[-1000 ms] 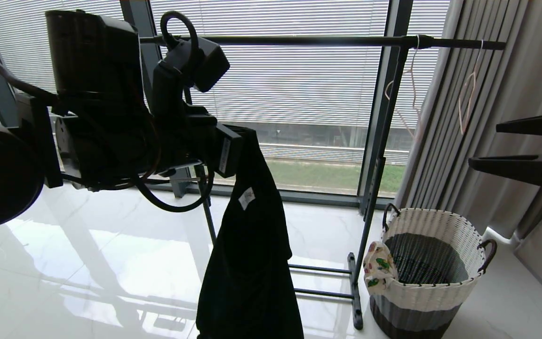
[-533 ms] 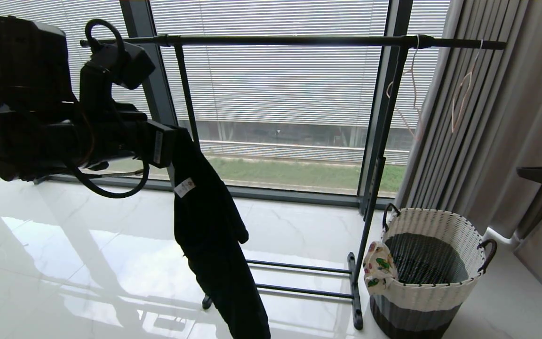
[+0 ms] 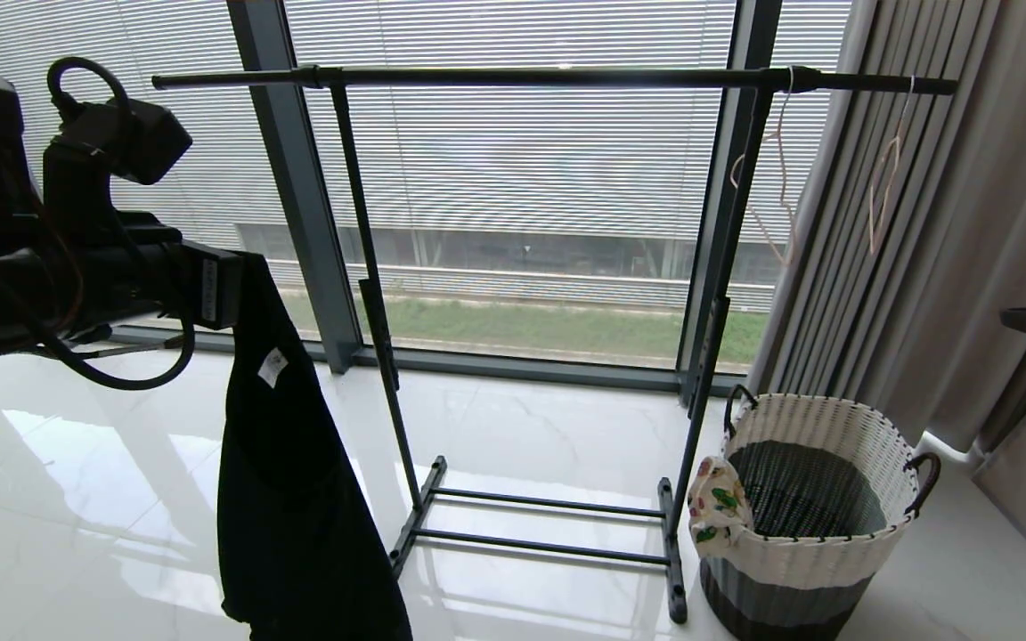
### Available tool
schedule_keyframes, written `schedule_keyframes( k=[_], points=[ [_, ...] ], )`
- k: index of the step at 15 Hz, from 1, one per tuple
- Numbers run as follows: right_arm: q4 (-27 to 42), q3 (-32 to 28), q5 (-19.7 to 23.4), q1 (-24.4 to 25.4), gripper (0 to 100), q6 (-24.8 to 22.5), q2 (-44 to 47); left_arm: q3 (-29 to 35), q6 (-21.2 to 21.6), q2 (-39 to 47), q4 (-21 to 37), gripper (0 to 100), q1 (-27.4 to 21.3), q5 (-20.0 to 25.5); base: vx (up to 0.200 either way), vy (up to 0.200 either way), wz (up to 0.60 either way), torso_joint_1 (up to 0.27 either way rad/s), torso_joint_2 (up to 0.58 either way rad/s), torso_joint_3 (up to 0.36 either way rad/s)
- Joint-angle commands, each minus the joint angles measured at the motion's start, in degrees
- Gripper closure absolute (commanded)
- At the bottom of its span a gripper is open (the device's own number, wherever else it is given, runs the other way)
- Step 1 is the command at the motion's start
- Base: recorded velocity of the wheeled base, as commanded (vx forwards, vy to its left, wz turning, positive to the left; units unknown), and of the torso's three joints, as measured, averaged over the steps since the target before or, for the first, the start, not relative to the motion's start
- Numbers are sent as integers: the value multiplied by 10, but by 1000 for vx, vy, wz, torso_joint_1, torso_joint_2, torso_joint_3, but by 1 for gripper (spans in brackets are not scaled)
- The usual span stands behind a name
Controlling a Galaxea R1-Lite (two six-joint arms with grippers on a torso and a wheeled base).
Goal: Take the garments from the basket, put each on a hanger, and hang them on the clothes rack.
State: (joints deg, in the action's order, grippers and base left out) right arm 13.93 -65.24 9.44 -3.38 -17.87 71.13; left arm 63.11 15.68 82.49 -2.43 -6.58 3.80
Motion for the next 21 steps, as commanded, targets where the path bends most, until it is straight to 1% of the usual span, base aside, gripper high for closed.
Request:
schedule_keyframes(
  k=[1,3,6,11,16,18,21],
  points=[
    [-11,-2,0,-1,0,16,12,-1,0,-1,-4,100,2,-10,0,0,0,46,-105,-61],
    [-11,-1,-1,-1,0,25,13,-4,-1,-1,-7,100,2,-36,0,0,0,132,-327,-193],
    [-12,-2,-14,-1,0,32,16,-5,-1,-2,-8,100,4,-37,0,0,0,186,-447,-256],
    [-13,-3,-16,-1,0,48,19,-5,0,-1,-16,100,4,-37,0,0,0,213,-487,-275],
    [-15,-3,-15,-8,0,49,19,-6,0,-1,-20,100,4,-37,0,0,0,240,-524,-281],
    [-36,2,-15,-8,0,48,19,-6,1,-1,-20,100,4,-37,0,0,0,259,-549,-295],
    [-40,3,-16,-8,0,47,19,-6,1,-3,-20,100,4,-37,0,0,0,115,-237,-128]
  ],
)
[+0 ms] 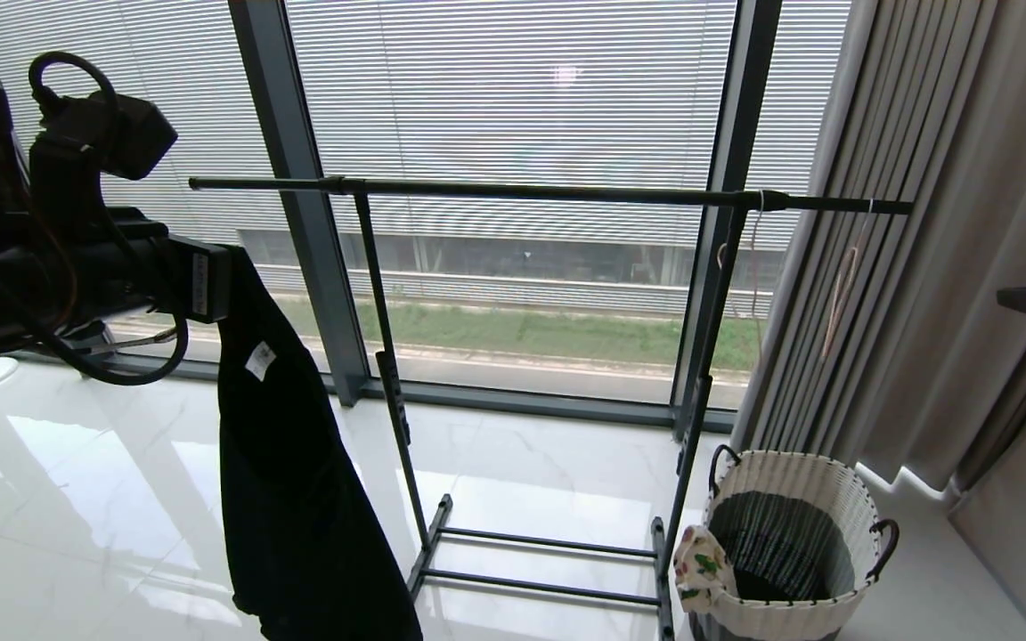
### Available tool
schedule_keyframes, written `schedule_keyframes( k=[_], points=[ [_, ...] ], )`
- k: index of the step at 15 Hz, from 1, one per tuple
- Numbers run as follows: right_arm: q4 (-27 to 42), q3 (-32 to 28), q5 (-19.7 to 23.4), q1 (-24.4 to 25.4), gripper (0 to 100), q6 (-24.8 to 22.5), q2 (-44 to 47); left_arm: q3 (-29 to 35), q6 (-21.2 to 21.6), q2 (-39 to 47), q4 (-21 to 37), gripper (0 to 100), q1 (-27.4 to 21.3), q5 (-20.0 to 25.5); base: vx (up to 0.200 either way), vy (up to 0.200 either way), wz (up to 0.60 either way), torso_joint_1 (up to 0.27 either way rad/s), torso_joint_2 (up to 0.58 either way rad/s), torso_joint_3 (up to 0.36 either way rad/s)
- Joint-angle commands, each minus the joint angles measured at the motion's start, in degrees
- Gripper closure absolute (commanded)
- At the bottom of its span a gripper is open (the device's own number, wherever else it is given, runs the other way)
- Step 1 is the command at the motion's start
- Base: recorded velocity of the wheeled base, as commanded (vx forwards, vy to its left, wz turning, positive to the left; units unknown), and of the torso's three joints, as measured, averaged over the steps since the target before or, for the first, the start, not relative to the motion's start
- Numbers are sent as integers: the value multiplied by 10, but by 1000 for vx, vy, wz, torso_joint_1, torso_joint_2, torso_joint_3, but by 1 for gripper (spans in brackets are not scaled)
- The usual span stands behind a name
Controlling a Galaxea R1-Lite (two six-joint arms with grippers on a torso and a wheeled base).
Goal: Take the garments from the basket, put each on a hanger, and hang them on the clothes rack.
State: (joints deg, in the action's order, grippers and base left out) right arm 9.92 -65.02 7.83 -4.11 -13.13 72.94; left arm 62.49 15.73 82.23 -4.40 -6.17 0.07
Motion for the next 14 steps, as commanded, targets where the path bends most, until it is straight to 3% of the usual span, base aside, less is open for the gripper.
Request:
schedule_keyframes(
  k=[1,3,5,11,14],
  points=[
    [0,1,0,0,0,-1,0,0,0,-1,0,100,0,0,0,0,0,32,-71,-41],
    [1,1,-9,-1,0,-2,0,0,1,-1,0,100,-1,0,0,0,0,0,0,0],
    [0,7,-57,0,0,-4,1,0,1,-1,0,100,0,0,0,0,-600,5,-5,2],
    [-2,9,-55,0,0,0,3,0,1,-1,0,100,0,0,0,0,-100,0,0,0],
    [-60,17,-26,0,0,1,19,0,1,-3,-1,100,0,0,0,0,0,0,0,0]
  ],
)
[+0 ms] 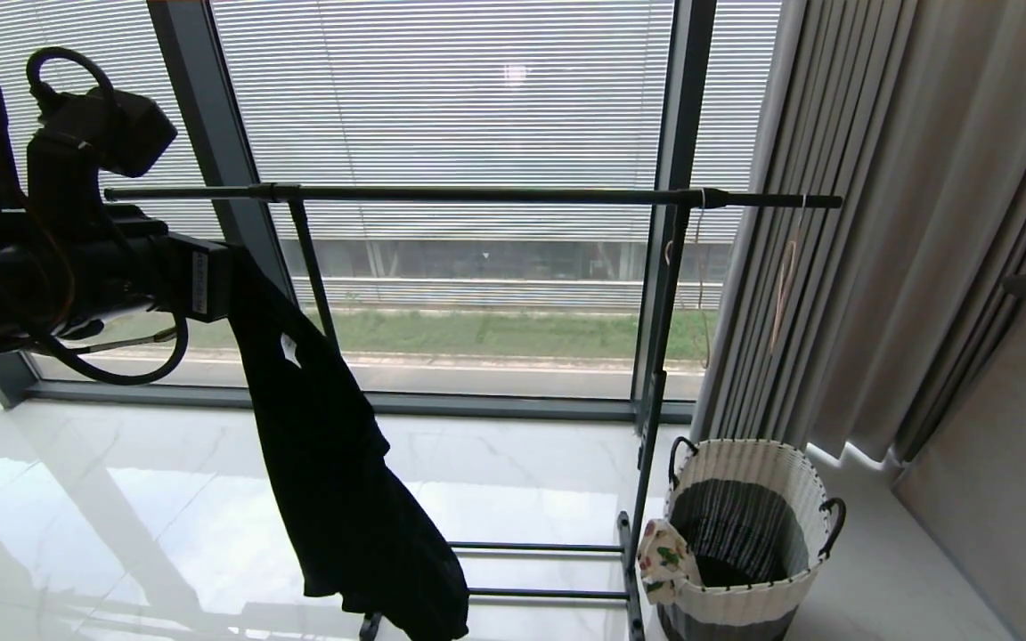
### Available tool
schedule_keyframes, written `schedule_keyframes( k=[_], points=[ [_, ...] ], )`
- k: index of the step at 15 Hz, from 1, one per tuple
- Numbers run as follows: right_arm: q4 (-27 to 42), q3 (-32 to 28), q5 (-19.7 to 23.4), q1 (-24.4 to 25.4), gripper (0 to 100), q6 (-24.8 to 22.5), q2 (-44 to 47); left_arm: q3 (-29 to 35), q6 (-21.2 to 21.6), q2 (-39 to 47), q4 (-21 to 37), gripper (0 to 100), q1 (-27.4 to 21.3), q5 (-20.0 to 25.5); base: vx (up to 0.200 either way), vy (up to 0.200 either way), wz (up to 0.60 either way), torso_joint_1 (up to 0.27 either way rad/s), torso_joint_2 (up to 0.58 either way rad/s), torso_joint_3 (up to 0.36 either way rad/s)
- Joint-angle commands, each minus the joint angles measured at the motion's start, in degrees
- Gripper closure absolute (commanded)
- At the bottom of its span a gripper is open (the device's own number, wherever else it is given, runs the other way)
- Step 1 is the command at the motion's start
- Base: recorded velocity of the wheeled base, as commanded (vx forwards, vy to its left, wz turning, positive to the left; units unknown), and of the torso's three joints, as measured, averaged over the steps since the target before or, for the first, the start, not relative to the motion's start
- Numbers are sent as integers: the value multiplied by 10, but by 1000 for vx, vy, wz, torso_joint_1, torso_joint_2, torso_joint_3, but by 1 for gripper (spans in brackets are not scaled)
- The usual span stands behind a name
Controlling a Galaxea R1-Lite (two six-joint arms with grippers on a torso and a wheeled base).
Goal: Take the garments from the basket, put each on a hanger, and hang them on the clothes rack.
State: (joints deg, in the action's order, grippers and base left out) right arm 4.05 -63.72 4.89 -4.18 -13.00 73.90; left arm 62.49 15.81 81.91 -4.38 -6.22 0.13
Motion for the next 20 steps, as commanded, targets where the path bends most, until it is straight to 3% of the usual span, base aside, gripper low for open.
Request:
schedule_keyframes(
  k=[1,4,13,20],
  points=[
    [-22,13,15,1,0,-3,12,0,0,0,0,100,1,0,0,0,0,0,0,0],
    [-35,27,35,1,0,-5,13,-1,2,0,0,100,0,0,200,0,0,-1,-2,-1],
    [-50,48,34,1,0,-11,23,-7,3,-5,0,100,-19,0,200,0,0,3,1,3],
    [-130,48,30,1,0,1,99,-66,2,-32,0,100,-19,0,171,0,0,2,5,1]
  ],
)
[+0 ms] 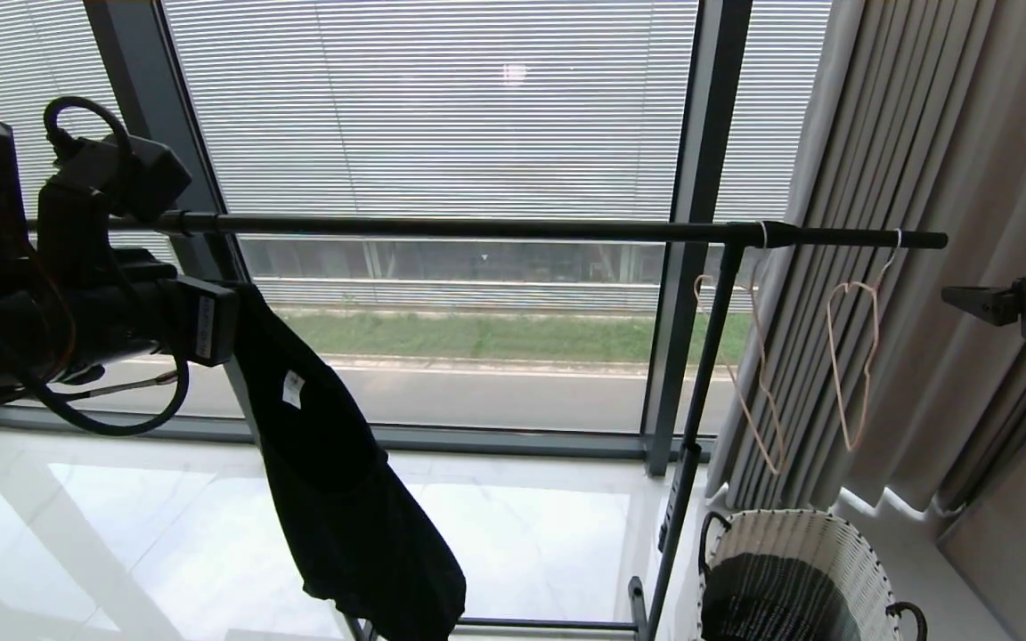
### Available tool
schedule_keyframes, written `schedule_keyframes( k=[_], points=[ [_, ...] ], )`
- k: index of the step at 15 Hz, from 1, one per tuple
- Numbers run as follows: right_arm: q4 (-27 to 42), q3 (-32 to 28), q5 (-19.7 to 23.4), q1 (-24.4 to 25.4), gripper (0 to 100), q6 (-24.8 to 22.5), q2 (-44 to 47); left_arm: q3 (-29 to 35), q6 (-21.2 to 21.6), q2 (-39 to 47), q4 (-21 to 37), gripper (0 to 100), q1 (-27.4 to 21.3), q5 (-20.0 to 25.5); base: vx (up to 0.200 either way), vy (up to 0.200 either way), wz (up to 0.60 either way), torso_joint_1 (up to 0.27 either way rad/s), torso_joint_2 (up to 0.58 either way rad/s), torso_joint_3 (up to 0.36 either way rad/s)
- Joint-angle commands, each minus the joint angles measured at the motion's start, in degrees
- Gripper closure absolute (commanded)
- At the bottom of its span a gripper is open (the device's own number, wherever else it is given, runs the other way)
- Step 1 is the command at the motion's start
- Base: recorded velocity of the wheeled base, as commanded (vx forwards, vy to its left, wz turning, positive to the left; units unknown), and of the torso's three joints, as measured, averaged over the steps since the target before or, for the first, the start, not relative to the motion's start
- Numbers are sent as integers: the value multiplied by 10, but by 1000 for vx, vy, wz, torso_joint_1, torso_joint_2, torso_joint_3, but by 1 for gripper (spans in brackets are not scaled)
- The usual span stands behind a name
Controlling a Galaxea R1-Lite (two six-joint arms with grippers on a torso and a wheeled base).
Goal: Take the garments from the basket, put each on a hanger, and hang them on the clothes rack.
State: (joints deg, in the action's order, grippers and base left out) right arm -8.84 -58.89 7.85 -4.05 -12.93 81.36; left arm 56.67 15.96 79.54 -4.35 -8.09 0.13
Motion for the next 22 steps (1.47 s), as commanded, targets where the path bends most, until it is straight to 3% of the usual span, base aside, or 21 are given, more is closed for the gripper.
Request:
schedule_keyframes(
  k=[1,7,13,22],
  points=[
    [-5,-2,-6,0,0,3,47,-17,-2,-17,0,100,0,0,0,0,0,0,0,0],
    [-63,-46,-181,43,0,150,209,-86,-3,-84,-1,100,0,0,0,0,0,0,0,0],
    [-58,-125,-184,48,0,159,311,-94,-2,-112,0,100,1,0,0,0,0,0,0,0],
    [-58,-135,-184,55,0,172,356,-97,-3,-105,-1,100,4,0,0,0,0,0,0,0]
  ],
)
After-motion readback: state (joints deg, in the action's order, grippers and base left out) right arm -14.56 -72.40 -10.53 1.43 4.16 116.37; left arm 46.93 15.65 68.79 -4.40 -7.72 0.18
